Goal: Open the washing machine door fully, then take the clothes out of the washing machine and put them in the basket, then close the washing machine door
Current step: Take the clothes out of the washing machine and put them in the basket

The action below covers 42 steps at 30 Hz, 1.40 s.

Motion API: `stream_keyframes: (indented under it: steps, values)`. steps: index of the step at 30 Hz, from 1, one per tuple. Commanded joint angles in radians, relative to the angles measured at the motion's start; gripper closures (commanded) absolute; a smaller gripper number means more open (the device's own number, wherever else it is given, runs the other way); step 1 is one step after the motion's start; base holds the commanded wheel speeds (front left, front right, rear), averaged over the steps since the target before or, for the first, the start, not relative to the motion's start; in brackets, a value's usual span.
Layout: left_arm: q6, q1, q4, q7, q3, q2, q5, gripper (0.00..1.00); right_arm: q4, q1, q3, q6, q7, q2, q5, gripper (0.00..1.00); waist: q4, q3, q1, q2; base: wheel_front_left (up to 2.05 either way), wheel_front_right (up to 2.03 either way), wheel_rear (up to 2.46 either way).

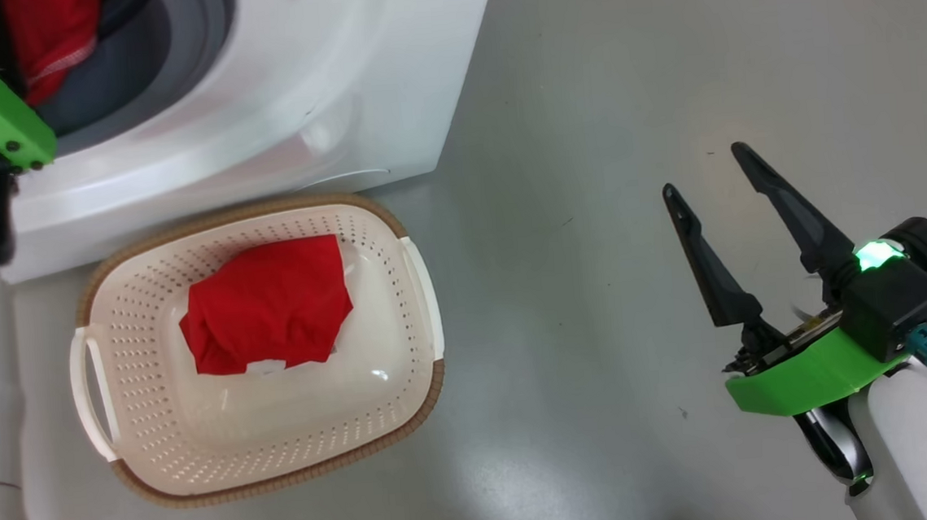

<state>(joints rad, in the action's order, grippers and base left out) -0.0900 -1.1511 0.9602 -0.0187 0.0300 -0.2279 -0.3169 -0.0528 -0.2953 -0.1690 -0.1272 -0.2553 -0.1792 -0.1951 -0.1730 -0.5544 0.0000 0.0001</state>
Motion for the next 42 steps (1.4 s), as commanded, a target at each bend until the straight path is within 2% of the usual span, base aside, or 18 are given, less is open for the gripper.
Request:
stream_keyframes:
  steps: [1,8,16,18,19,20,24,28,37,42]
  values:
    - [0.001,-0.026,-0.002,0.031,0.0,-0.058,0.019,0.0,0.017,0.006,-0.02,-0.003,-0.006,-0.011,-0.013,0.0,-0.006,0.003,0.0,-0.0001,0.0,0.0,0.0]
    - [0.007,-0.062,0.064,0.154,-0.047,-0.084,0.05,0.0,0.011,0.006,-0.037,-0.003,-0.006,-0.007,-0.015,0.0,-0.03,0.007,0.0,-0.0001,0.0,0.0,0.0]
    - [0.043,-0.078,0.122,0.245,-0.056,-0.104,0.049,0.0,0.017,-0.005,-0.051,-0.003,-0.006,-0.006,-0.017,0.0,-0.067,-0.012,0.0,-0.0001,0.0,0.0,0.0]
    - [0.047,-0.078,0.131,0.257,-0.059,-0.106,0.049,0.62,0.017,-0.004,-0.049,-0.003,-0.006,-0.003,-0.016,0.0,-0.071,-0.016,0.0,-0.0001,0.0,0.0,0.0]
    - [0.049,-0.078,0.134,0.259,-0.058,-0.107,0.047,0.83,0.017,-0.003,-0.049,-0.003,-0.006,-0.001,-0.016,0.0,-0.074,-0.018,0.0,-0.0001,0.0,0.0,0.0]
    - [0.051,-0.078,0.138,0.266,-0.06,-0.109,0.046,1.0,0.016,-0.002,-0.049,-0.003,-0.006,-0.001,-0.017,0.0,-0.075,-0.02,0.0,-0.0001,0.0,0.0,0.0]
    - [0.064,-0.078,0.135,0.252,-0.063,-0.114,0.046,1.0,0.013,-0.005,-0.047,-0.003,-0.006,0.001,-0.018,0.0,-0.078,-0.027,0.0,-0.0001,0.0,0.0,0.0]
    - [0.079,-0.072,0.102,0.16,-0.042,-0.103,0.023,1.0,0.011,-0.012,-0.038,-0.003,-0.006,0.006,-0.018,0.0,-0.069,-0.032,0.0,-0.0001,0.0,0.0,0.0]
    - [0.029,0.001,0.039,-0.067,-0.026,-0.07,-0.016,1.0,0.01,-0.025,-0.025,-0.003,-0.006,0.01,-0.018,0.0,-0.027,-0.017,0.0,-0.0001,0.0,0.0,0.0]
    - [-0.019,0.062,-0.005,-0.188,-0.004,-0.02,-0.085,1.0,0.003,-0.032,-0.035,-0.003,-0.006,0.014,-0.019,0.0,0.003,0.008,0.0,-0.0001,0.0,0.0,0.0]
